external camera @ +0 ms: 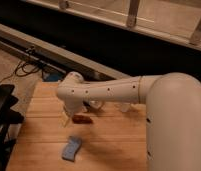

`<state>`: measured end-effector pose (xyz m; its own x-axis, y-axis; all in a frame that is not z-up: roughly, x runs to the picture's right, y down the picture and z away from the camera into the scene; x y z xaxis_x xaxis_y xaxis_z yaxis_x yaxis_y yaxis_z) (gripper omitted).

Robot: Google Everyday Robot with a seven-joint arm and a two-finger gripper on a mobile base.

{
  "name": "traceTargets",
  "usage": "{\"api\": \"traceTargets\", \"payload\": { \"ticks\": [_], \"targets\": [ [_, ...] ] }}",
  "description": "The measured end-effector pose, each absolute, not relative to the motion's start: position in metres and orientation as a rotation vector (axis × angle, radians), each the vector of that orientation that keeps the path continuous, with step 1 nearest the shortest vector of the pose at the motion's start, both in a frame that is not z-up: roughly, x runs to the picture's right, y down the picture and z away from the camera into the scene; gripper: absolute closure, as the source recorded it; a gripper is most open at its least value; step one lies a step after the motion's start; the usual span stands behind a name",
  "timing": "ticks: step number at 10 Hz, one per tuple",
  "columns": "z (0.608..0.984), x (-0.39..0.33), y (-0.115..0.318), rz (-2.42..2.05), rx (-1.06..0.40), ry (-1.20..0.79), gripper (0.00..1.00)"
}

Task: Drag the pepper across the table

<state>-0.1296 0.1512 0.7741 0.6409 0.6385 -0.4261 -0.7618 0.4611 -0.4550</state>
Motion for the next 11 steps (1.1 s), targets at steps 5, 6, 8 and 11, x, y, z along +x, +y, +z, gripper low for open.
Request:
{"api": "traceTargets", "payload": {
  "ticks": [5, 6, 8, 11],
  "targets": [
    [0.799, -0.116, 0.175, 0.896, -0.677, 0.269, 0.2],
    [0.81, -0.113, 0.184, 0.901, -0.682, 0.282, 0.2],
    [0.824, -0.106, 0.194, 0.912, -0.683, 0.299, 0.2],
    [0.849, -0.104, 0.191, 0.893, -0.682, 0.288, 0.2]
  ]
}}
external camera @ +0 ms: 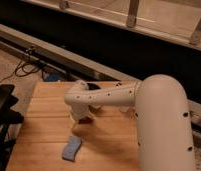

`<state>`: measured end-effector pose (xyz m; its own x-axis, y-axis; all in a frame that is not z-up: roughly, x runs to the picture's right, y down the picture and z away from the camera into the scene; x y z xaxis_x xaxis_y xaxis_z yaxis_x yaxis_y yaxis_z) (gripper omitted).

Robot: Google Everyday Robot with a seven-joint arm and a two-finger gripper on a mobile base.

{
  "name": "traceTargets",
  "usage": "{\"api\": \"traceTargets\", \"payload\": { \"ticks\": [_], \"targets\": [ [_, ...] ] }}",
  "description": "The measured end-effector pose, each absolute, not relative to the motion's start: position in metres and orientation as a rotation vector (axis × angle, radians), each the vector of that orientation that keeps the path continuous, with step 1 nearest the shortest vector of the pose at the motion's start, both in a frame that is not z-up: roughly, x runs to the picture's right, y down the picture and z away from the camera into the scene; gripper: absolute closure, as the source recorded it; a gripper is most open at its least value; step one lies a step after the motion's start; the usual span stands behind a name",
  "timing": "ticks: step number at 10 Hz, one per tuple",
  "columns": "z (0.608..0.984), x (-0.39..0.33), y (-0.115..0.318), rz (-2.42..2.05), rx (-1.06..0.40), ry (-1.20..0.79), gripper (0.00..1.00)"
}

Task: Drag the pepper across the table

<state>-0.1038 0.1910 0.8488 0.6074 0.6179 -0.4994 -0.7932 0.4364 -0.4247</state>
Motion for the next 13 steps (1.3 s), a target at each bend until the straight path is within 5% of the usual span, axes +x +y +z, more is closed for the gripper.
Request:
{"api": "traceTargets", "payload": {
  "ticks": [5, 10, 13],
  "targets": [
    [0.874, -0.104, 0.203, 0.883, -0.726, 0.278, 0.22],
    [0.867, -0.101, 0.194, 0.89, -0.723, 0.283, 0.76],
    [0.862, -0.099, 0.19, 0.884, -0.722, 0.286, 0.84]
  ]
}}
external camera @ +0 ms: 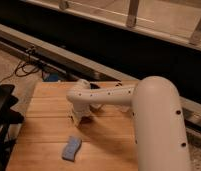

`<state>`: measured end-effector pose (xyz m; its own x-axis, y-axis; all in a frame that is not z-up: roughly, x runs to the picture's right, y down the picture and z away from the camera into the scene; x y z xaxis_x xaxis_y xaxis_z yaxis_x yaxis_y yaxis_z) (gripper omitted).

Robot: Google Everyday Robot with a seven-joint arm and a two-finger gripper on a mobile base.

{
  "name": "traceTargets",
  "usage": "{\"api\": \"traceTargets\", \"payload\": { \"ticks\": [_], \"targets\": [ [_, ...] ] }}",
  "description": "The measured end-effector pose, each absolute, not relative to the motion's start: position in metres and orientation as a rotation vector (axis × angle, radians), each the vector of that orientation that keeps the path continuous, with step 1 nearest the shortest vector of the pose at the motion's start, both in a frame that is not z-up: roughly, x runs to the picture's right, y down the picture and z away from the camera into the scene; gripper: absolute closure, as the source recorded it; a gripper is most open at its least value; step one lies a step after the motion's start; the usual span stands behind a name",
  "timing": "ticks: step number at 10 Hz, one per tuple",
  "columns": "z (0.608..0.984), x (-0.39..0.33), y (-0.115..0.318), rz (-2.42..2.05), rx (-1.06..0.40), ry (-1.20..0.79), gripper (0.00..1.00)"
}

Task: Drag the pepper across the table

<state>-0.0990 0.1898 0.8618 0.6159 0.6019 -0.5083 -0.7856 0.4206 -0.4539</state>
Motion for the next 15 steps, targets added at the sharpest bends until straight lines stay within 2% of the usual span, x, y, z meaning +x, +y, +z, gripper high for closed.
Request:
{"api": "traceTargets", "payload": {
  "ticks": [5, 15],
  "targets": [
    [0.856, -0.103, 0.189, 0.872, -0.728, 0.29, 0.84],
    [0.84, -0.201, 0.188, 0.723, -0.743, 0.314, 0.84]
  ]
}}
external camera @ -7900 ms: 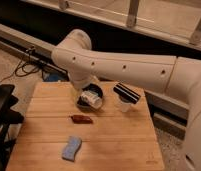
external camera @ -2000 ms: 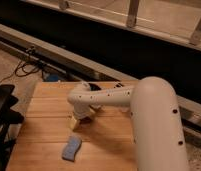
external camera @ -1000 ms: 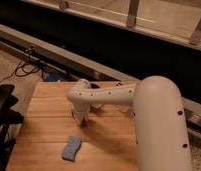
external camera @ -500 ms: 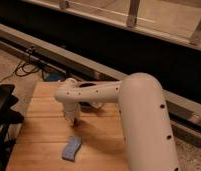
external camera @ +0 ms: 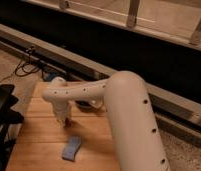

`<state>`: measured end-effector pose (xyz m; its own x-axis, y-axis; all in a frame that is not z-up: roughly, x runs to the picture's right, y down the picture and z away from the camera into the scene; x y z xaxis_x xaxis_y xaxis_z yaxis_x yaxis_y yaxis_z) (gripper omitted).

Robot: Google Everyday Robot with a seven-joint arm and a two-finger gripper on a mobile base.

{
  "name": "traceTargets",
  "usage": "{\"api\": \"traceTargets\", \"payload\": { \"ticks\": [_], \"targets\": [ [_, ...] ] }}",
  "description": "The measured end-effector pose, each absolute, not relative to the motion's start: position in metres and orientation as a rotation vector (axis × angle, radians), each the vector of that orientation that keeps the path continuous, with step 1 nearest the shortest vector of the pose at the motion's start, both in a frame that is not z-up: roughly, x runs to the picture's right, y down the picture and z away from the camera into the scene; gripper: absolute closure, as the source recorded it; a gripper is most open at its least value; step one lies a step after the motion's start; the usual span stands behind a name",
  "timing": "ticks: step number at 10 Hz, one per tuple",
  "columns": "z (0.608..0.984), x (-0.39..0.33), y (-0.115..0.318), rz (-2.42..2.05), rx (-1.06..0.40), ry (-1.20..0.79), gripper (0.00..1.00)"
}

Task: Drag the pepper across the table

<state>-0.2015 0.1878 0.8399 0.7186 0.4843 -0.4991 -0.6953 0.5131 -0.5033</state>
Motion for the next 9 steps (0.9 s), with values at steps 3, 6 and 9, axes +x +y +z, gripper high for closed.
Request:
{"api": "traceTargets", "payload": {
  "ticks": [3, 6, 9],
  "targets": [
    [0.835, -0.218, 0.184, 0.694, -0.739, 0.313, 0.84],
    [0.832, -0.218, 0.183, 0.679, -0.733, 0.319, 0.84],
    [0.826, -0.234, 0.185, 0.647, -0.732, 0.317, 0.84]
  ]
}}
